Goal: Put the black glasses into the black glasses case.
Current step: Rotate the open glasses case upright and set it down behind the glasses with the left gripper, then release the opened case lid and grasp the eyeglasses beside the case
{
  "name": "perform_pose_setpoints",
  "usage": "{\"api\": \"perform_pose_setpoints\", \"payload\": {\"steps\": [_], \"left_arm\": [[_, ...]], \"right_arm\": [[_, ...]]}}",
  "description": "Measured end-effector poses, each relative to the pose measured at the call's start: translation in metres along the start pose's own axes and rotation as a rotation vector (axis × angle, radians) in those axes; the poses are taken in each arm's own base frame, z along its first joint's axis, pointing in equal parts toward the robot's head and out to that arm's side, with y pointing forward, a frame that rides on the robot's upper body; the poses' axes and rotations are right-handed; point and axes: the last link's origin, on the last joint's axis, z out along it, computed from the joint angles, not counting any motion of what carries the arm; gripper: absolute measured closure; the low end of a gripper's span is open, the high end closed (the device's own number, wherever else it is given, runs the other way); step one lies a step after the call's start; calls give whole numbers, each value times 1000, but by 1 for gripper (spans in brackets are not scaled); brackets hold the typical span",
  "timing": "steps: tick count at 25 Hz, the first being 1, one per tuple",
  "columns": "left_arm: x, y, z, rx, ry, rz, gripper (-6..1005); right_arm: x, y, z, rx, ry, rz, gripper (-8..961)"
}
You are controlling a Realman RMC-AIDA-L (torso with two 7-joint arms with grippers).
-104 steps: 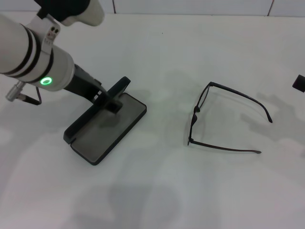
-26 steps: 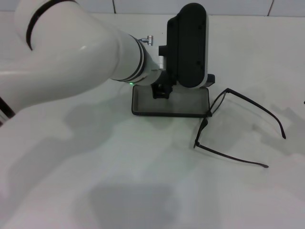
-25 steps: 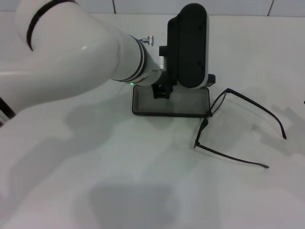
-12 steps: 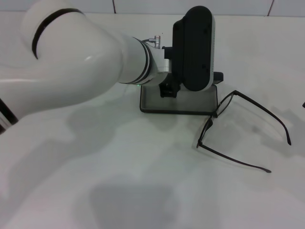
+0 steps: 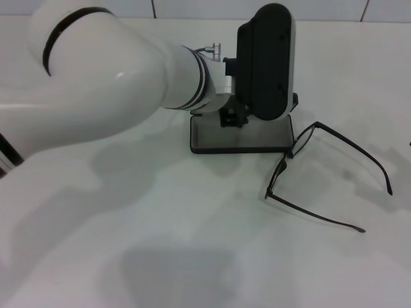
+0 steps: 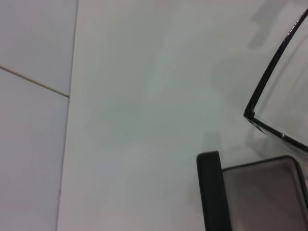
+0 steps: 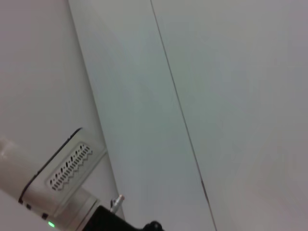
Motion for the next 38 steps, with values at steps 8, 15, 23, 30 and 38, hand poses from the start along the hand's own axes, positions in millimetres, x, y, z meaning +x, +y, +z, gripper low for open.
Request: {"api": "perform_pose_setpoints", "payload": {"steps": [8, 15, 23, 30, 38], "left_arm": [[14, -5, -33, 42, 94, -67, 515], [4, -31, -90, 39, 482, -470, 521], [-60, -17, -119, -27, 818, -810, 526], [-91, 8, -107, -118, 864, -944, 527], [-137, 49, -107, -186, 939, -1053, 529]], "right_arm": [[-6, -11, 23, -124, 177, -179, 112], [-36, -15, 60, -274, 291, -392, 113], [-71, -2, 120, -508, 737, -479, 113], [-103, 13, 167, -657, 1049, -719, 112], [-129, 42, 220, -774, 1168, -991, 203]]}}
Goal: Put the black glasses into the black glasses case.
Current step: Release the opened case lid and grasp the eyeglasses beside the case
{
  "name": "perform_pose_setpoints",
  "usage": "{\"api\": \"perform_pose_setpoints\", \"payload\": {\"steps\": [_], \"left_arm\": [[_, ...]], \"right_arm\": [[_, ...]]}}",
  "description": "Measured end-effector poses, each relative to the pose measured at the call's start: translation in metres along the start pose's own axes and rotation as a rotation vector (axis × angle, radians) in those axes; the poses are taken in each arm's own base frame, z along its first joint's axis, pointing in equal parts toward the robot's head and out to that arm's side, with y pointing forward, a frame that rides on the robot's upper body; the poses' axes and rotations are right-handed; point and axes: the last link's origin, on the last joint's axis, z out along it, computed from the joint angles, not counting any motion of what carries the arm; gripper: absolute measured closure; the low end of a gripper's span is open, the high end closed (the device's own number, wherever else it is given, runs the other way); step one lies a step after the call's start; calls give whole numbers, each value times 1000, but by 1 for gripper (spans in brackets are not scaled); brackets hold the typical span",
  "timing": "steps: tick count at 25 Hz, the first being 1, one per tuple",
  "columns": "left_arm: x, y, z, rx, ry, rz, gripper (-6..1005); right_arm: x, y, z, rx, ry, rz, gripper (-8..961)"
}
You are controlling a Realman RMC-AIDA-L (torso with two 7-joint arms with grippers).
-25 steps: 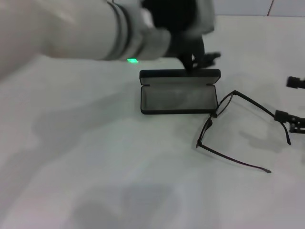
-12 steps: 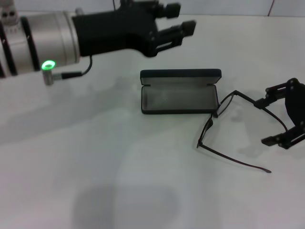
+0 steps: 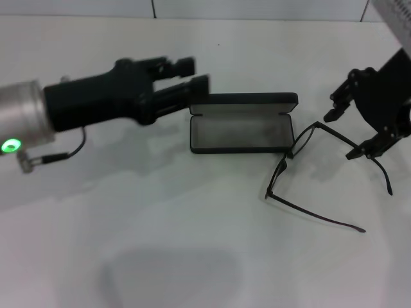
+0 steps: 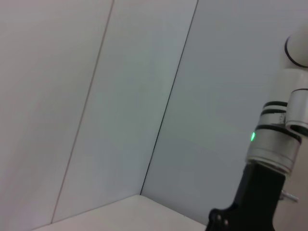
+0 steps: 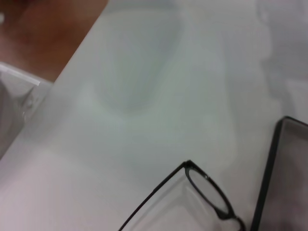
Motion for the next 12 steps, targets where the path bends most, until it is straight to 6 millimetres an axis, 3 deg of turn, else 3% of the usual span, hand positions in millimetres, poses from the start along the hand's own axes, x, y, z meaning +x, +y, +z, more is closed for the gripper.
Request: {"api": "perform_pose_setpoints", "payload": {"steps": [8, 12], "left_arm": [[-48, 7, -45, -60, 6, 10, 531], [-62, 12, -48, -70, -12, 13, 530]], "right_arm": [[-30, -14, 26, -13, 111, -212, 308], [-37, -15, 39, -18, 168, -287, 308]]}}
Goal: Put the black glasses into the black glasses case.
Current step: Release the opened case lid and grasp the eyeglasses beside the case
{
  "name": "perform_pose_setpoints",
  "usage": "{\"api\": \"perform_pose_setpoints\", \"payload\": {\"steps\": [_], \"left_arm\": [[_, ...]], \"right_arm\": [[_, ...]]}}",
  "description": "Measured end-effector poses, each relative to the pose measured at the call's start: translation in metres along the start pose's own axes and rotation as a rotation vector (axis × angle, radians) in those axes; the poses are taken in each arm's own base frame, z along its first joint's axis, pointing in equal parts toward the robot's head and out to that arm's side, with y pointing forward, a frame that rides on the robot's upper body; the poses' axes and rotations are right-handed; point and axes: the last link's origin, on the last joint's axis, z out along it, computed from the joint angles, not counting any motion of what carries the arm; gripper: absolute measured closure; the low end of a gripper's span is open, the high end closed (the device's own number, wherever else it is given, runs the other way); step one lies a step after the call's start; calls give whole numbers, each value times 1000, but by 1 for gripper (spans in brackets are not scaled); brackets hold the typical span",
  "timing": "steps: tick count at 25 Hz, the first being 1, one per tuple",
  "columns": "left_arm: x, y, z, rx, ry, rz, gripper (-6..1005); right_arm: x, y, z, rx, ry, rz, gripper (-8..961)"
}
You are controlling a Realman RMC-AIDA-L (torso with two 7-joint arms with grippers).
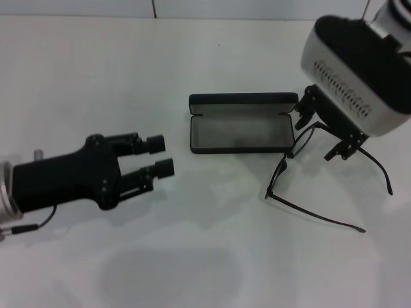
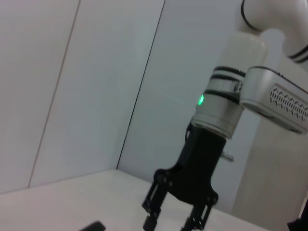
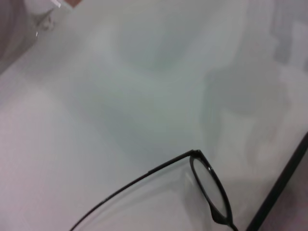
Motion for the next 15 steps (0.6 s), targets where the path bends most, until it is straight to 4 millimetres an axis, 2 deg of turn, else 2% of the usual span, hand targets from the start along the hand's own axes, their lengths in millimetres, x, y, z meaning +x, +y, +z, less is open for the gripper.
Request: {"api": "perform_pose_setpoints", "payload": {"steps": [6, 15], "left_arm": [[-20, 6, 0, 22, 10, -1, 542], [-39, 10, 4, 62, 15, -45, 542]], "right_arm": [[-7, -5, 13, 5, 41, -71, 307], [-11, -7, 38, -13, 96, -136, 311]]}}
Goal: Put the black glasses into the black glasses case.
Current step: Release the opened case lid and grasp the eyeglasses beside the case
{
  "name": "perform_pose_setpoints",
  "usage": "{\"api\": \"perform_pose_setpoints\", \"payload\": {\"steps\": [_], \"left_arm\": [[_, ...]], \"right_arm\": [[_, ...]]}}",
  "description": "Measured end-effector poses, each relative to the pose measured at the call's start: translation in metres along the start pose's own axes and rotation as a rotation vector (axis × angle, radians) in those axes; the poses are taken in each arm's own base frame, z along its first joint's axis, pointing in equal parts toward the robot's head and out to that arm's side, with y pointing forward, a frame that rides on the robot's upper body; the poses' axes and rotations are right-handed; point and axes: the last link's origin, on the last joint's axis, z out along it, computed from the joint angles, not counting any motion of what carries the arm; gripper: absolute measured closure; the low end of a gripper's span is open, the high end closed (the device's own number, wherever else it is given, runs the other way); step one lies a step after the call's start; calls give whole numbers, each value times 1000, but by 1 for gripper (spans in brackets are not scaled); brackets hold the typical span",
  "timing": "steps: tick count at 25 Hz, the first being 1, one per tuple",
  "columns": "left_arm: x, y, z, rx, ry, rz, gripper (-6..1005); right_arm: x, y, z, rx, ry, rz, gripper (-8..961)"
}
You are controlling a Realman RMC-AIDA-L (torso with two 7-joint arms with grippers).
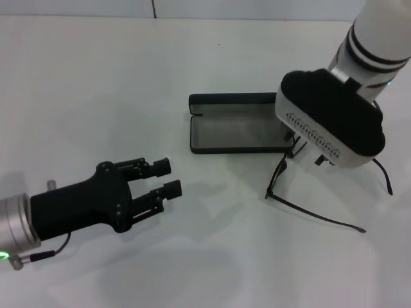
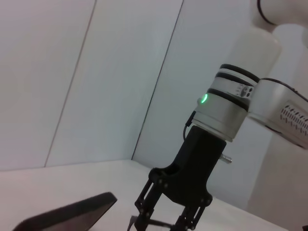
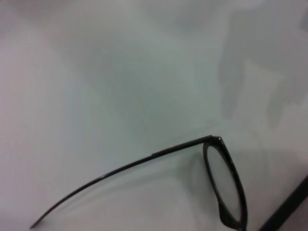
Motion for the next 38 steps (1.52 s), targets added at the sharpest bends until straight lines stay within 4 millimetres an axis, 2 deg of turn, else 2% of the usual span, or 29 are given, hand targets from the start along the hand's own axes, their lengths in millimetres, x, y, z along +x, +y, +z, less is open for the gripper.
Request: {"api": "perform_pose_setpoints", "payload": {"steps": [25, 38], "left_arm": [[-19, 5, 6, 19, -42, -31, 541], [-23, 6, 7, 19, -41, -28, 541]], "right_arm": [[-12, -13, 27, 41, 33, -79, 321], [-15, -7, 37, 7, 37, -90, 326]]}}
